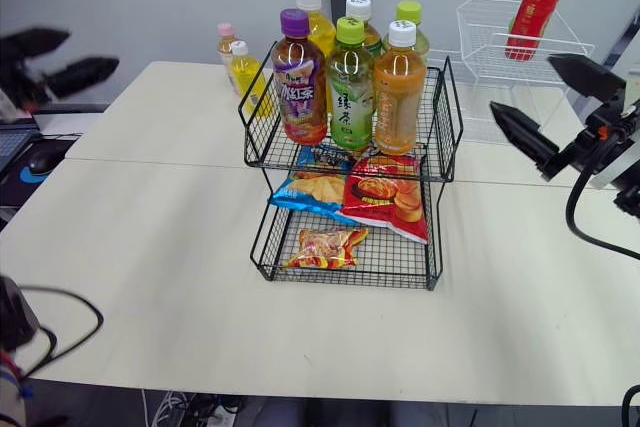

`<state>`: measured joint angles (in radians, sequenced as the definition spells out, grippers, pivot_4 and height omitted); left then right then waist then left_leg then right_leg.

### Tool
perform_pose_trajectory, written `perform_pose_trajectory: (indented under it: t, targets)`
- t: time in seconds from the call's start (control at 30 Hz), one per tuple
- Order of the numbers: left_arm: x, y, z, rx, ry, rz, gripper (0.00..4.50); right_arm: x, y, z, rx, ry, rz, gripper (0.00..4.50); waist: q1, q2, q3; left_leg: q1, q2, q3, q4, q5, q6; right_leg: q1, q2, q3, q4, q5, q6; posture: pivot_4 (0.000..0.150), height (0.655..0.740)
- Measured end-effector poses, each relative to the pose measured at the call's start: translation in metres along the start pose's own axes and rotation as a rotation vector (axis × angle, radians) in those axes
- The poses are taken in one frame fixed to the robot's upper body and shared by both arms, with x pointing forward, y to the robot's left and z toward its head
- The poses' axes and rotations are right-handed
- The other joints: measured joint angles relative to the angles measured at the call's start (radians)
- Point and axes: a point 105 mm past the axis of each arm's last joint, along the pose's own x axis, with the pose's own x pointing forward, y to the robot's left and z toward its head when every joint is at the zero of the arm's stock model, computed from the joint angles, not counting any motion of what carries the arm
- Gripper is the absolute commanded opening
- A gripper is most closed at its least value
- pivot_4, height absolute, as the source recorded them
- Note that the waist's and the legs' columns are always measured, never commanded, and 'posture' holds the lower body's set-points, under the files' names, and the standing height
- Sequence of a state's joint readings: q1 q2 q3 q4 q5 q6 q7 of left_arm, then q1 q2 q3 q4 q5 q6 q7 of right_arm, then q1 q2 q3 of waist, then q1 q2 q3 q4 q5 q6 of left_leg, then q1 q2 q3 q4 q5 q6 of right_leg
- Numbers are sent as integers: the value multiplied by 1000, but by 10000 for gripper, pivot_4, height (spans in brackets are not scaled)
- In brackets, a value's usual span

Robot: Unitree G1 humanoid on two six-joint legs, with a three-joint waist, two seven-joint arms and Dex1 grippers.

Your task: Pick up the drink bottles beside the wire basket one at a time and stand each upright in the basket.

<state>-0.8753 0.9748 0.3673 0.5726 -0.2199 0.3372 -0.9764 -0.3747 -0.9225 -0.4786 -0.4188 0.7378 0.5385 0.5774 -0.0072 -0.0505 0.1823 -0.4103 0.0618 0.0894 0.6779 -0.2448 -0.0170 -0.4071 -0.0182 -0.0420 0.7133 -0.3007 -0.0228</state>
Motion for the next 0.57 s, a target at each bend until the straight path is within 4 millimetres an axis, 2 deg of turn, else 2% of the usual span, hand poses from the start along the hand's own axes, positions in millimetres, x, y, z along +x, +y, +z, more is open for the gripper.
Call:
perform_pose_trajectory:
  t: [0.07, 0.13, 0.23, 0.3, 0.37, 0.47, 0.57]
  targets:
    - [1, -7, -39, -33, 34, 65, 44616, 0, -13, -18, -8, 14, -60, 45000, 1, -1, -1, 2, 0, 0, 0, 0, 0, 2, 0, 0, 0, 0, 0, 1500, 7400]
    - [-2, -20, -80, -53, 82, 140, 44616, 4, -21, -47, -31, 33, -120, 45000, 2, -2, -1, 1, 0, 1, 0, 0, 0, 2, 0, 0, 0, 0, 0, 1500, 7400]
    - [-10, -46, -127, -46, 149, 211, 44616, -2, -30, -106, -58, 121, -230, 45000, 4, -3, -2, 1, 0, 1, 0, 0, 0, 1, -1, 1, 0, 1, 0, 1500, 7400]
    - [-12, -58, -140, -50, 148, 246, 44616, -13, -29, -146, -49, 200, -300, 45000, 8, -3, -2, 1, 0, 1, 0, 1, -1, 1, -1, 1, 0, 1, 0, 1500, 7400]
    - [-13, -65, -138, -42, 102, 285, 44616, -23, -17, -179, -47, 265, -317, 45000, 8, -2, -2, 1, 0, 1, -1, 2, -3, 1, -1, 1, 0, 1, 0, 1500, 7400]
    - [-12, -75, -137, -50, 71, 315, 44616, -26, -3, -204, -16, 291, -340, 45000, 2, 0, -2, 3, 0, 3, -1, 1, -3, 1, -1, 2, 1, 1, 0, 1500, 7400]
    - [-11, -81, -140, -72, 68, 307, 44616, -29, -1, -216, -1, 308, -385, 45000, -4, 0, -2, 5, 0, 4, -2, 1, -3, 2, 0, 3, 1, 1, -1, 1500, 7400]
